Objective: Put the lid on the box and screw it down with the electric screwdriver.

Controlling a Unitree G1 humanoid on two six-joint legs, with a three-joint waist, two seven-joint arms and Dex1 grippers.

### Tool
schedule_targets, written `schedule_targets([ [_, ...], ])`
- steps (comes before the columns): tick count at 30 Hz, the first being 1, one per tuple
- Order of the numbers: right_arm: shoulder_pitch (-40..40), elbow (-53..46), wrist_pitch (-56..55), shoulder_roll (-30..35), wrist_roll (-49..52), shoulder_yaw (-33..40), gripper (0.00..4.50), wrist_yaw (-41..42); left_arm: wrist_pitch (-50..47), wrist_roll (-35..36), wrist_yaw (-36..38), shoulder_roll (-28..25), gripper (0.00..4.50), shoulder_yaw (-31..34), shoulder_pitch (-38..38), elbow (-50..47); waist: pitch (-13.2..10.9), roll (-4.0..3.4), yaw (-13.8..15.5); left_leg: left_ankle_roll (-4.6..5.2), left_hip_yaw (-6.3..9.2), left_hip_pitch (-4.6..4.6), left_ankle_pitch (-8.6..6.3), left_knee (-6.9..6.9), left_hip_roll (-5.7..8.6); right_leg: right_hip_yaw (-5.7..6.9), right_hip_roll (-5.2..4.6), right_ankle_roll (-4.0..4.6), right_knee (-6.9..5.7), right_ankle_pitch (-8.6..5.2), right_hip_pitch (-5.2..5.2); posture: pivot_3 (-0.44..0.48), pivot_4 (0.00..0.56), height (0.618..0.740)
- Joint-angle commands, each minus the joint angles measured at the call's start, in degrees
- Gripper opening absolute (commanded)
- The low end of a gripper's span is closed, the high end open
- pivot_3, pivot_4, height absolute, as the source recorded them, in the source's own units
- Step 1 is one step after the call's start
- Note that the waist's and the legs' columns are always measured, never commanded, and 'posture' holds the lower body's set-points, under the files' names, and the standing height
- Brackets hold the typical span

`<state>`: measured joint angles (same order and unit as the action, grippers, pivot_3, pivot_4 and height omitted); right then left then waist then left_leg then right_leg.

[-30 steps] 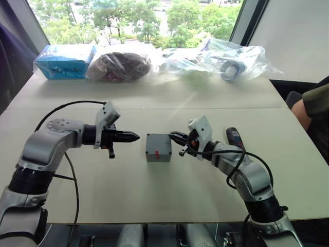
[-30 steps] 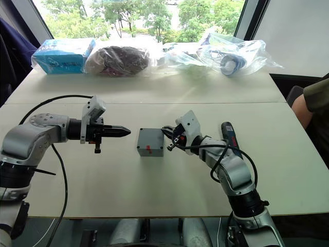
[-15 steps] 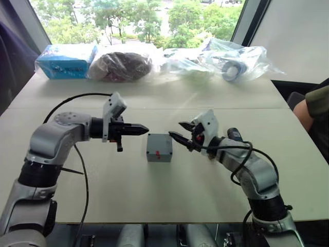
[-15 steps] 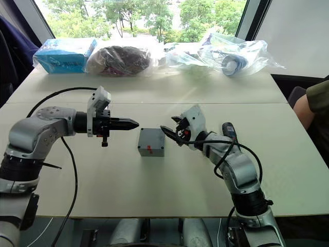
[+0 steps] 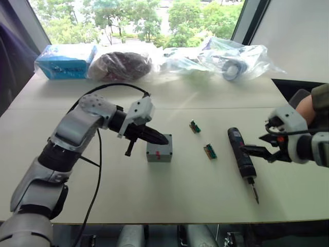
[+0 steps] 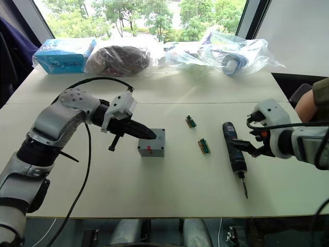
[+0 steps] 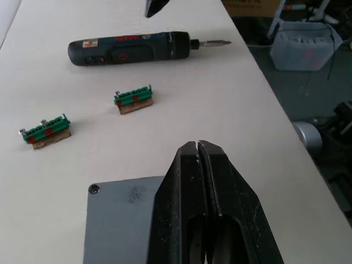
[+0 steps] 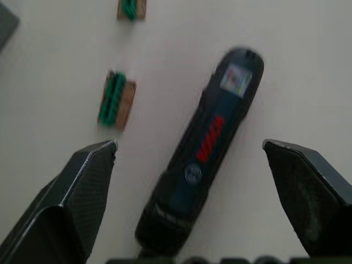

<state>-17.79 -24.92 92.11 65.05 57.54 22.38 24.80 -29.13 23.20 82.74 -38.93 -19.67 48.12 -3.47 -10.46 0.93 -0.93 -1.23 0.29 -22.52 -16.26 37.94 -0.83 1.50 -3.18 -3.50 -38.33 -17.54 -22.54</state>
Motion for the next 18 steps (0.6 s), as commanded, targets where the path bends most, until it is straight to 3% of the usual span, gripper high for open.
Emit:
schedule_targets([
  [1, 1.56, 4.58, 0.39, 2.48, 10.99, 1.1, 4.48, -6.39, 3.1, -1.43, 1.64, 0.08, 0.0, -0.21, 0.99, -1.51, 0.0, 0.01, 0.04, 0.0, -0.01, 0.0, 0.0, 0.01, 0.0, -0.01, 0.0, 0.0, 0.0, 0.0, 0.0, 0.0, 0.15, 0.74],
  [8, -1.27, 9.62, 0.39, -1.45, 20.61, -5.82, 4.48, -20.63, 2.19, -1.04, 0.55, 0.8, 0.0, 0.82, -0.48, -3.6, -0.03, 0.03, 0.24, 0.0, 0.04, -0.06, 0.0, 0.05, -0.04, -0.02, 0.19, -0.01, 0.02, 0.0, 0.0, 0.0, 0.15, 0.74],
  [17, -7.36, 15.15, 0.39, -4.29, 17.07, -16.91, 4.48, -28.77, -1.12, -0.61, -2.43, -1.17, 0.0, 2.72, -4.05, -7.47, -0.04, 0.01, 0.3, 0.0, 0.07, -0.12, 0.0, 0.06, -0.08, -0.03, 0.26, -0.03, 0.03, 0.01, -0.07, 0.0, 0.15, 0.74],
  [18, -7.73, 15.51, 0.39, -4.14, 16.32, -18.35, 4.25, -28.69, -1.64, -0.43, -2.93, -1.48, 0.0, 3.12, -4.43, -8.0, -0.04, 0.01, 0.33, 0.0, 0.07, -0.13, 0.0, 0.06, -0.08, -0.03, 0.26, -0.03, 0.03, 0.01, -0.08, 0.0, 0.15, 0.74],
])
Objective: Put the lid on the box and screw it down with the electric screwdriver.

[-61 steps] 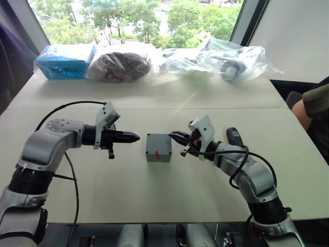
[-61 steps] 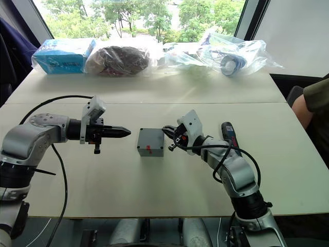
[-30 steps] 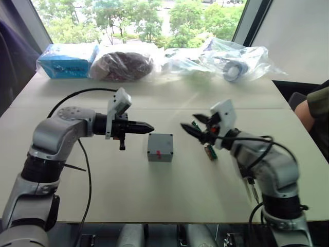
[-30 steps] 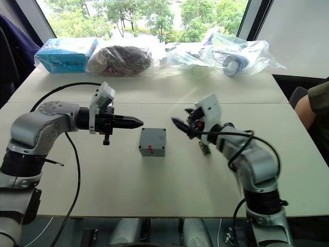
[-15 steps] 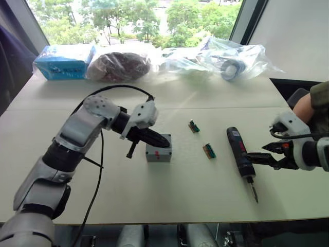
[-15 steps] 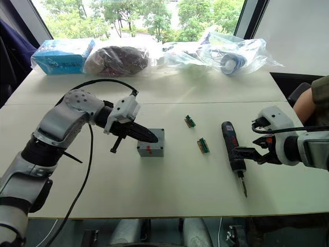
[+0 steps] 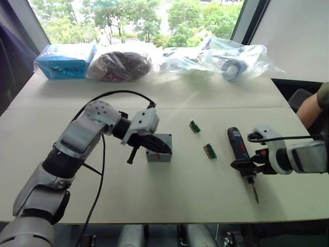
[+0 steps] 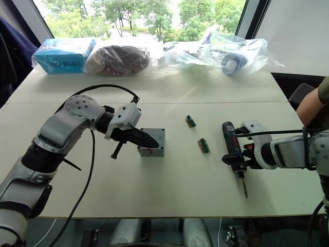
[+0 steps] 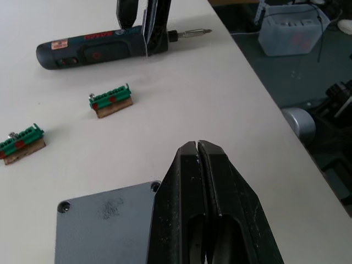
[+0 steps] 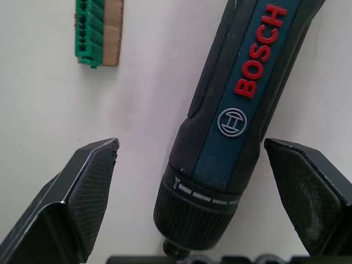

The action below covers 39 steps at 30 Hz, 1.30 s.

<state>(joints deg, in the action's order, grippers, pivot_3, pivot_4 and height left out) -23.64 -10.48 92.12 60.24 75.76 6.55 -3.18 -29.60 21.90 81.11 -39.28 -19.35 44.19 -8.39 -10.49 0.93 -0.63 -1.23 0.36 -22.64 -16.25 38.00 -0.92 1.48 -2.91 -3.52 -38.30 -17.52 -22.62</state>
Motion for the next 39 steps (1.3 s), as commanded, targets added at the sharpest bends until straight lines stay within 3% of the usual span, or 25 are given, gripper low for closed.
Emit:
schedule_targets([
  [1, -2.11, 1.14, 0.38, 0.86, -2.59, -3.72, 4.01, -0.53, -1.54, 1.0, -1.7, -1.36, 0.0, 3.08, -0.8, -3.49, 0.0, 0.0, 0.02, 0.0, 0.0, -0.01, 0.0, 0.0, 0.0, 0.0, 0.0, 0.0, 0.0, 0.0, -0.01, 0.0, 0.15, 0.74],
  [2, -2.2, 1.01, 0.38, 1.02, -3.03, -4.66, 3.91, -0.25, -1.86, 1.13, -2.05, -1.53, 0.0, 3.31, -1.08, -3.88, 0.0, 0.0, 0.03, 0.0, 0.0, -0.03, 0.0, 0.0, 0.0, 0.0, 0.0, 0.0, 0.0, 0.0, -0.01, 0.0, 0.15, 0.74],
  [7, -1.21, 1.49, 0.38, 2.32, -4.09, -7.48, 2.24, 0.92, -3.19, 1.59, -3.61, -1.55, 0.0, 4.14, -1.83, -5.2, 0.0, 0.0, 0.1, 0.0, 0.01, -0.02, 0.0, 0.0, 0.0, 0.0, -0.01, 0.0, 0.04, 0.0, 0.01, 0.0, 0.15, 0.74],
  [9, -0.74, 1.85, 0.38, 2.82, -3.88, -8.02, 1.81, 1.26, -3.56, 1.77, -4.06, -1.44, 0.0, 4.31, -1.8, -5.35, 0.01, 0.01, 0.21, 0.0, 0.03, -0.02, 0.0, 0.0, 0.0, 0.02, 0.0, 0.0, 0.06, 0.0, 0.04, 0.0, 0.15, 0.74],
  [14, -4.46, 7.23, 0.38, 1.89, -8.76, -7.08, 1.81, 0.77, -4.16, 2.29, -5.69, -0.94, 0.0, 4.86, -1.59, -4.38, 0.02, 0.03, 0.21, 0.0, 0.03, 0.0, 0.0, 0.01, 0.01, 0.02, -0.01, -0.04, 0.12, 0.02, 0.09, 0.0, 0.15, 0.74],
  [18, -15.56, 13.21, -0.21, 1.24, -16.62, -5.79, 1.81, 3.07, -4.35, 2.31, -6.97, 0.25, 0.0, 5.73, -0.93, -0.92, -0.09, -0.15, 0.05, 0.0, -0.06, -0.02, 0.0, 0.12, 0.06, -0.05, -0.06, -0.2, 0.19, 0.2, 0.1, 0.0, 0.15, 0.74],
  [21, -27.14, 17.07, -2.0, -3.01, -17.93, -0.27, 1.81, 3.86, -5.29, 3.46, -8.61, 1.7, 0.0, 8.02, -0.35, 2.94, -0.22, -0.4, -0.28, 0.0, -0.19, -0.3, 0.01, 0.14, 0.08, -0.19, -0.04, -0.27, 0.17, 0.28, -0.24, 0.0, 0.15, 0.74],
  [24, -32.65, 12.55, -10.42, -10.44, -17.76, 7.53, 1.81, 2.26, -7.06, 4.86, -10.34, 3.06, 0.0, 10.79, 0.71, 6.68, -0.26, -0.49, -0.56, 0.01, -0.38, -0.78, 0.16, 0.13, -0.04, -0.53, 0.2, -0.29, 0.03, 0.45, -0.98, 0.0, 0.15, 0.74],
  [27, -31.0, 0.66, -24.31, -19.87, -18.83, 15.19, 1.81, 0.63, -9.03, 6.5, -12.29, 4.44, 0.0, 13.45, 1.86, 9.52, -0.25, -0.48, -0.12, 0.01, -0.31, -0.85, 0.16, -0.07, -0.3, -0.54, 0.36, -0.29, 0.06, 0.44, -1.13, 0.0, 0.15, 0.74],
  [30, -26.03, -9.91, -32.48, -27.14, -18.4, 17.88, 1.81, 1.05, -10.2, 7.6, -14.17, 5.33, 0.0, 15.62, 2.46, 11.39, -0.25, -0.49, 0.46, -0.03, -0.27, -1.14, 0.18, -0.04, -0.39, -0.53, 0.41, -0.29, 0.09, 0.44, -1.3, 0.0, 0.15, 0.74],
  [33, -20.47, -12.27, -35.98, -38.48, -5.85, 21.73, 1.81, -2.56, -12.87, 7.9, -14.36, 4.44, 0.0, 15.2, 0.67, 10.03, -0.16, -0.34, 0.55, -0.31, -0.29, -1.59, 0.33, 0.21, -0.18, -0.57, 0.24, -0.35, 0.01, 0.48, -1.53, 0.0, 0.15, 0.74],
  [35, -18.78, -14.26, -40.3, -43.84, -5.24, 21.15, 1.81, -3.75, -13.68, 7.39, -14.54, 3.86, 0.0, 14.38, -1.0, 8.69, -0.18, -0.37, 0.18, -0.34, -0.36, -1.61, 0.36, 0.28, -0.02, -0.69, 0.1, -0.59, 0.04, 0.65, -1.48, 0.0, 0.15, 0.74],
  [39, -14.25, -19.53, -43.34, -44.96, -12.21, 12.46, 1.81, 0.58, -14.09, 6.41, -15.36, 2.81, 0.0, 13.02, -4.35, 5.43, -0.21, -0.43, -0.07, 0.08, -0.62, -1.64, 0.45, 0.33, 0.36, -0.94, -0.25, -0.82, 0.13, 0.9, -1.58, 0.0, 0.15, 0.74],
])
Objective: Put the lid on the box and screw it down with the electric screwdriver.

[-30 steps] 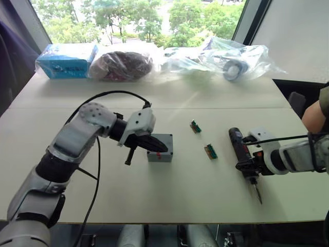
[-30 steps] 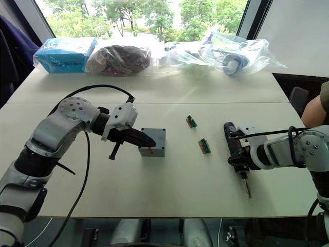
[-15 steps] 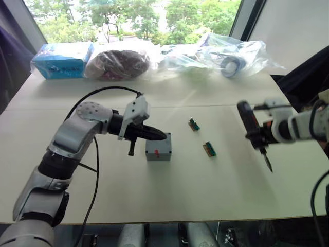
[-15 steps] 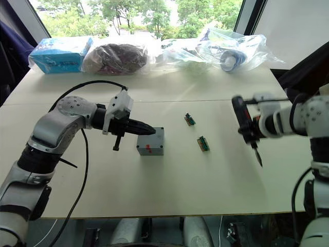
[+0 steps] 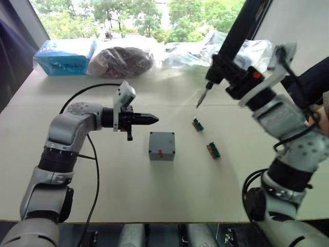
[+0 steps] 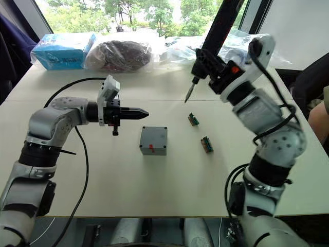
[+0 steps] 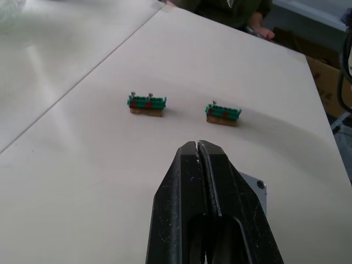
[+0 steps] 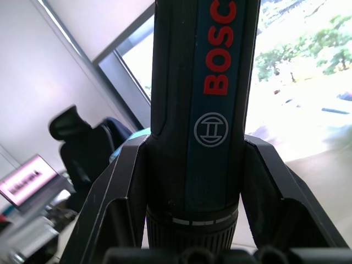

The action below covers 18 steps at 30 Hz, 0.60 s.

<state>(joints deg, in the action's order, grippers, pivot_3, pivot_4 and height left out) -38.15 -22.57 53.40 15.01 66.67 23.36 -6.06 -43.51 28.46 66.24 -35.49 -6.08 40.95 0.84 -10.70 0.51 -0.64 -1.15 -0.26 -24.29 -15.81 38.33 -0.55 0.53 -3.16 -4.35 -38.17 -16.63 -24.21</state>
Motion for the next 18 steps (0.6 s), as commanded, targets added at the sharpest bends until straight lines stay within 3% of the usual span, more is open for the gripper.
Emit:
schedule_targets([
  [1, 1.45, -8.17, -4.89, 0.14, -4.58, -6.28, 1.81, 3.5, -0.14, -0.34, -0.79, -1.16, 0.0, -0.58, -1.95, -4.72, 0.0, 0.0, -0.11, 0.03, -0.01, 0.01, 0.0, 0.0, 0.03, -0.03, -0.01, 0.0, -0.02, 0.0, -0.01, 0.0, 0.15, 0.74],
  [7, 8.7, -8.93, -14.76, -1.85, -18.23, -18.66, 1.81, 11.03, 2.88, -4.97, -3.87, -1.54, 0.0, -3.75, -5.92, -7.35, 0.01, 0.02, -0.16, 0.02, 0.0, 0.11, 0.02, -0.03, -0.09, -0.08, 0.17, 0.0, -0.12, 0.0, -0.05, 0.0, 0.15, 0.74],
  [18, 12.54, -0.57, -31.68, -2.98, -38.56, -28.47, 1.81, 19.96, 9.79, -12.11, -4.27, -2.78, 0.0, -9.43, -10.06, -5.89, 0.06, 0.02, -0.14, -0.02, -0.03, 0.24, 0.04, -0.02, -0.11, -0.12, 0.22, 0.01, -0.2, 0.01, -0.01, 0.0, 0.15, 0.74],
])
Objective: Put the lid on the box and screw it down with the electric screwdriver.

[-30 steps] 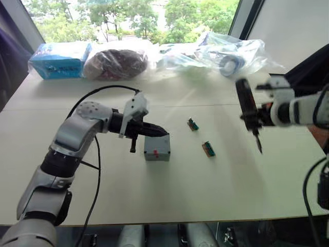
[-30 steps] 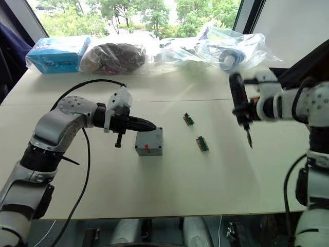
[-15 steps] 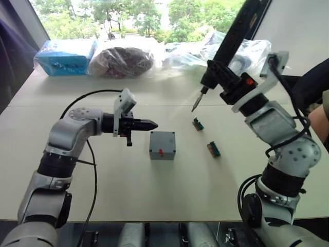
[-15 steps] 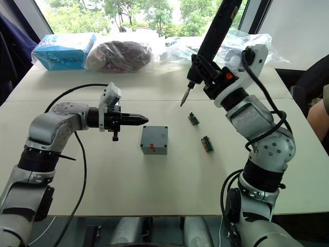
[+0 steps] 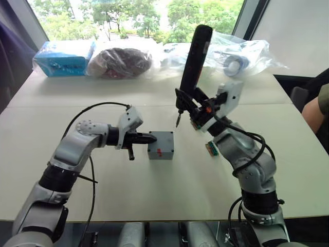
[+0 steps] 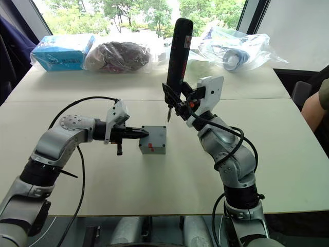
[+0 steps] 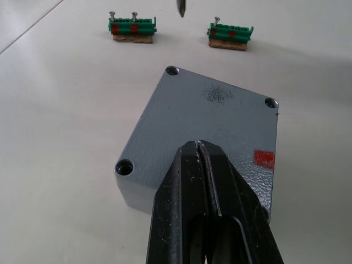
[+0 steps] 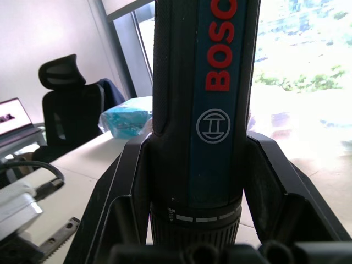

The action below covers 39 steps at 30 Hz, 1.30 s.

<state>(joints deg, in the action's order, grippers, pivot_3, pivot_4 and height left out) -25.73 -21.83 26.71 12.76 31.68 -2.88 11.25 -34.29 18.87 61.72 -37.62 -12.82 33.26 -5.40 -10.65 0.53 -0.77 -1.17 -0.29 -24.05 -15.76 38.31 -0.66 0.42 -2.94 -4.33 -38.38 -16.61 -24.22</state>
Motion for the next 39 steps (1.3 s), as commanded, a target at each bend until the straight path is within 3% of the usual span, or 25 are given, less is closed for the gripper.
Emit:
schedule_targets([
  [1, 0.65, -0.82, -5.83, -1.16, -4.49, -2.82, 1.81, 3.09, 0.36, -2.19, 0.18, -0.33, 0.0, -2.48, -2.5, 0.22, 0.01, -0.01, -0.01, 0.0, -0.01, 0.05, 0.0, -0.01, 0.0, -0.01, 0.0, 0.0, 0.0, 0.0, 0.05, 0.0, 0.15, 0.74],
  [8, 2.2, 1.8, -8.97, -4.13, -8.18, -3.63, 1.81, 4.15, -0.54, -1.48, -0.07, 0.52, 0.0, -1.63, -2.4, 0.86, 0.01, -0.01, -0.01, 0.02, -0.02, 0.67, -0.01, -0.04, -0.02, -0.02, 0.02, 0.01, 0.03, -0.01, 0.66, 0.0, 0.15, 0.74],
  [20, 1.55, 2.21, -8.71, -6.47, -9.14, -2.92, 1.81, 4.84, -0.6, -1.63, -0.01, 0.81, 0.0, -1.64, -2.25, 1.63, 0.01, -0.01, 0.0, 0.01, -0.01, 0.71, -0.01, -0.03, -0.04, -0.02, 0.03, 0.01, 0.02, -0.01, 0.7, 0.0, 0.15, 0.74],
  [39, 7.71, 9.35, -14.57, -7.05, -15.82, -4.58, 1.81, 6.5, -0.75, -2.12, -0.47, 0.68, 0.0, -1.89, -2.18, 1.47, 0.21, 0.01, -0.01, 0.01, -0.01, 0.88, -0.01, -0.04, -0.04, -0.02, 0.03, 0.01, 0.02, -0.01, 0.87, 0.0, 0.15, 0.74],
])
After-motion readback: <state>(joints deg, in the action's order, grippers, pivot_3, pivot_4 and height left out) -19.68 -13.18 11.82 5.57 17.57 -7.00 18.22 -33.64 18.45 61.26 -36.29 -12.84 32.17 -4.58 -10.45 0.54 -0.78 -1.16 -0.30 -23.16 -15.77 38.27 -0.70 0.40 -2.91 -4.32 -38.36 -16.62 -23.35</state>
